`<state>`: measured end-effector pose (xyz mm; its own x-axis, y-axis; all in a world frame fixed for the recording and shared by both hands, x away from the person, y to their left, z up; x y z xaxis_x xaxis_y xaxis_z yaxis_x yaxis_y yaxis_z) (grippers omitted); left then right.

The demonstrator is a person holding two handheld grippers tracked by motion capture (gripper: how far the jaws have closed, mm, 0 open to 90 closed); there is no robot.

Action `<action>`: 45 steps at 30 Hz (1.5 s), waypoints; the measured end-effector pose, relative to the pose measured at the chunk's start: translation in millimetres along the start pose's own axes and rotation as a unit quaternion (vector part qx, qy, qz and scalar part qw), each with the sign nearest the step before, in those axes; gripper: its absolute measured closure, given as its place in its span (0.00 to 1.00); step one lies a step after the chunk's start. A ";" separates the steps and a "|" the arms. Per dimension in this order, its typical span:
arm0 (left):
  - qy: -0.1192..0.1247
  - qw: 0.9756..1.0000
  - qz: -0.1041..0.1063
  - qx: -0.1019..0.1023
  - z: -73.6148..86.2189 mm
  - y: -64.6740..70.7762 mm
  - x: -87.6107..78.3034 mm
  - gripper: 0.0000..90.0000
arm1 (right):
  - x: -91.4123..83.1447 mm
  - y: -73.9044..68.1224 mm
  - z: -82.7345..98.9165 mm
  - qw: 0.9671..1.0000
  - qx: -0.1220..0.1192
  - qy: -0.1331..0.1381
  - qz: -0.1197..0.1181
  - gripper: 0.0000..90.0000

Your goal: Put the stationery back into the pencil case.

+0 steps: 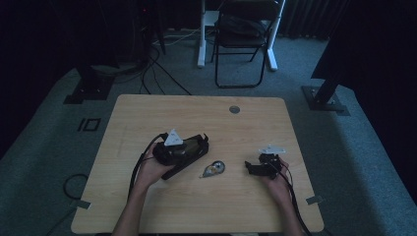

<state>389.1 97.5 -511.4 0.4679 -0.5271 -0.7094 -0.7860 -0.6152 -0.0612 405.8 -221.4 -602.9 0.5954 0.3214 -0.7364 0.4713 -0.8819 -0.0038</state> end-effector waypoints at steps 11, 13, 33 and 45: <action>0.007 1.000 0.006 0.006 -4.6 5.9 -0.9 0.67 | 0.0 0.0 0.0 1.000 0.000 0.000 0.000 0.17; 0.007 1.000 0.007 0.008 -5.5 7.0 -1.0 0.67 | 0.0 0.0 0.0 1.000 0.000 0.000 0.000 0.17; 0.011 1.000 0.015 0.016 -11.0 16.8 2.9 0.67 | 0.0 0.0 0.0 1.000 0.000 0.000 0.000 0.17; 0.009 0.999 0.021 0.026 -15.8 24.1 7.0 0.67 | 0.0 0.0 0.0 1.000 0.000 0.000 0.000 0.17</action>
Point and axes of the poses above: each handheld gripper's, and its own axes: x roughly forward along the jaws, z roughly out of its underside, y roughly to its right, the point moved 6 cm from there along x, roughly forward along the jaws, and after that the axes turned 5 degrees about -y, right-handed, at the moved point
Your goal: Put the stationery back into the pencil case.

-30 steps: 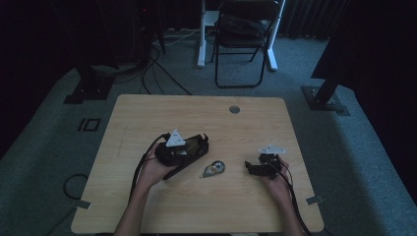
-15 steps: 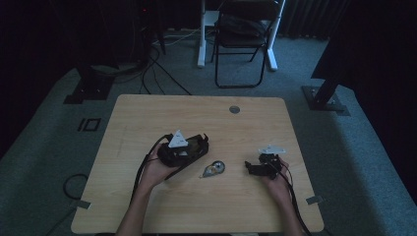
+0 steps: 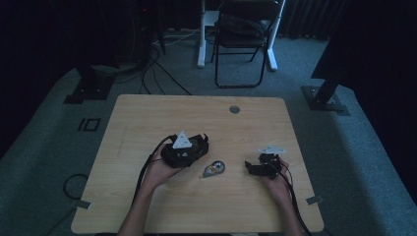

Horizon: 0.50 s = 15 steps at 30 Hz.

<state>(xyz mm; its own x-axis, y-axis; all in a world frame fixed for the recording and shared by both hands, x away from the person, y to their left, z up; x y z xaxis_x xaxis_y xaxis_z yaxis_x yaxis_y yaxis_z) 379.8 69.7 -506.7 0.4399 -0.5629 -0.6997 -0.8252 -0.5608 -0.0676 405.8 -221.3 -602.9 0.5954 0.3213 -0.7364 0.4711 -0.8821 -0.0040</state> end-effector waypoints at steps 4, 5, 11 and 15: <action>-0.002 1.000 0.002 0.004 -1.4 2.1 2.0 0.67 | 0.0 0.0 0.0 1.000 0.000 0.000 0.000 0.17; -0.001 1.000 0.003 0.004 -1.8 2.7 2.5 0.67 | 0.0 0.0 0.0 1.000 0.000 0.000 0.000 0.17; -0.002 1.000 0.006 0.007 -3.4 5.2 4.2 0.67 | 0.0 -0.1 -0.1 1.000 0.001 0.000 0.000 0.17; -0.005 1.000 0.008 0.011 -3.8 7.2 6.1 0.67 | 0.0 -0.1 -0.1 1.000 0.001 0.000 0.000 0.17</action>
Point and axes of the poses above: each handheld gripper's, and its own axes: x roughly forward along the jaws, z roughly out of its underside, y roughly to its right, the point moved 6 cm from there along x, roughly forward along the jaws, and after that the axes turned 5 degrees about -y, right-handed, at the moved point
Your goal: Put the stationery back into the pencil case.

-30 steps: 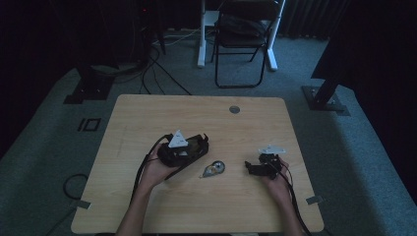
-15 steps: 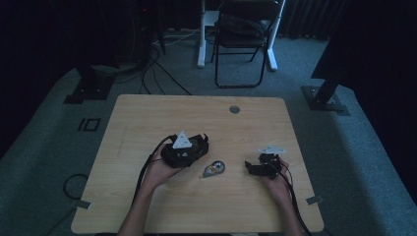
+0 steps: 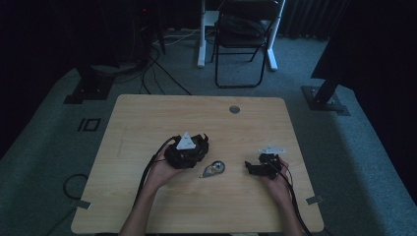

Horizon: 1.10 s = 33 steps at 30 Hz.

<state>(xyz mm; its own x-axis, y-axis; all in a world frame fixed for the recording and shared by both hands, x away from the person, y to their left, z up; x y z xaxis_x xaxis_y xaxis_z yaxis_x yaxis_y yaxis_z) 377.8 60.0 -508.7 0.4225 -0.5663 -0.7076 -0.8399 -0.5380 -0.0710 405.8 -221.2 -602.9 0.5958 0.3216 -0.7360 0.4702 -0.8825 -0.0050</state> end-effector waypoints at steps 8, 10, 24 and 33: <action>-0.002 1.000 0.002 0.001 -1.6 2.6 3.2 0.67 | 0.0 0.0 0.0 1.000 0.000 0.000 0.000 0.17; -0.002 1.000 0.003 0.001 -2.1 3.2 3.7 0.67 | 0.0 0.0 0.0 1.000 0.000 0.000 0.000 0.17; -0.004 1.000 0.011 0.007 -5.3 10.6 10.4 0.66 | 0.0 0.1 0.0 1.000 0.000 0.000 0.000 0.17; -0.006 1.000 0.016 0.005 -6.6 14.2 15.3 0.66 | 0.0 0.0 0.0 1.000 0.000 0.000 0.000 0.17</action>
Point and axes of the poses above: each handheld gripper's, and its own axes: x roughly forward along the jaws, z roughly out of its underside, y roughly to its right, the point moved 6 cm from there along x, roughly forward along the jaws, and after that the axes turned 5 degrees about -y, right-handed, at the moved point
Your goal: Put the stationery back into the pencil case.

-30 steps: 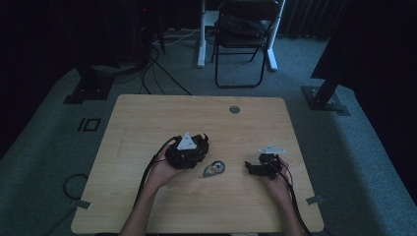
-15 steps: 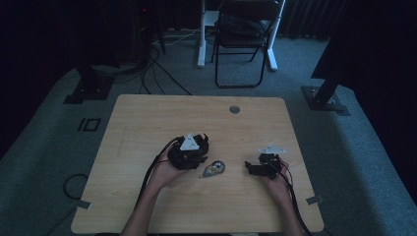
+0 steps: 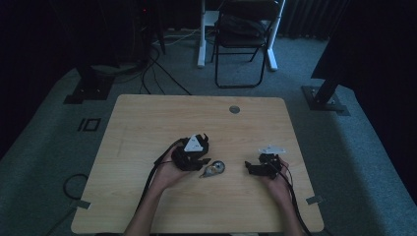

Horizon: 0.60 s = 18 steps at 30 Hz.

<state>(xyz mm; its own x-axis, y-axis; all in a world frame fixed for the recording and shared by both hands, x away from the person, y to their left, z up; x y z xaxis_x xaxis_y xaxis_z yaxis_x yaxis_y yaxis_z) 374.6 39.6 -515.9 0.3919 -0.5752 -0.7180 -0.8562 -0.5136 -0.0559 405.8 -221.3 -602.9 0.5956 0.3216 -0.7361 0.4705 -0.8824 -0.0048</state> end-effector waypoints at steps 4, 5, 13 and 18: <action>-0.002 1.000 -0.002 0.003 -0.4 1.7 2.2 0.64 | 0.0 0.0 0.0 1.000 0.000 0.000 0.000 0.17; -0.002 1.000 -0.003 0.004 -0.6 2.0 2.7 0.64 | 0.0 0.0 0.0 1.000 0.000 0.000 0.000 0.17; -0.004 1.000 -0.001 0.003 -2.5 4.4 6.5 0.64 | 0.0 0.0 0.0 1.000 0.000 0.000 0.000 0.17; -0.006 1.000 0.001 0.003 -3.9 6.3 9.2 0.63 | 0.0 0.0 0.0 1.000 0.000 0.000 0.000 0.17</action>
<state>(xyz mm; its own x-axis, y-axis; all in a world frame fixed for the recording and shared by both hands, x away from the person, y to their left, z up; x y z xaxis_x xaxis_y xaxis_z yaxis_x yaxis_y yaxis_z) 374.1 28.6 -520.1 0.3871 -0.5688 -0.7257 -0.8589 -0.5087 -0.0594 405.8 -221.3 -602.9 0.5958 0.3216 -0.7360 0.4707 -0.8823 -0.0046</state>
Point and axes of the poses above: each handheld gripper's, and its own axes: x roughly forward along the jaws, z roughly out of its underside, y roughly to its right, the point moved 6 cm from there along x, roughly forward along the jaws, and after that the axes turned 5 degrees about -y, right-handed, at the moved point
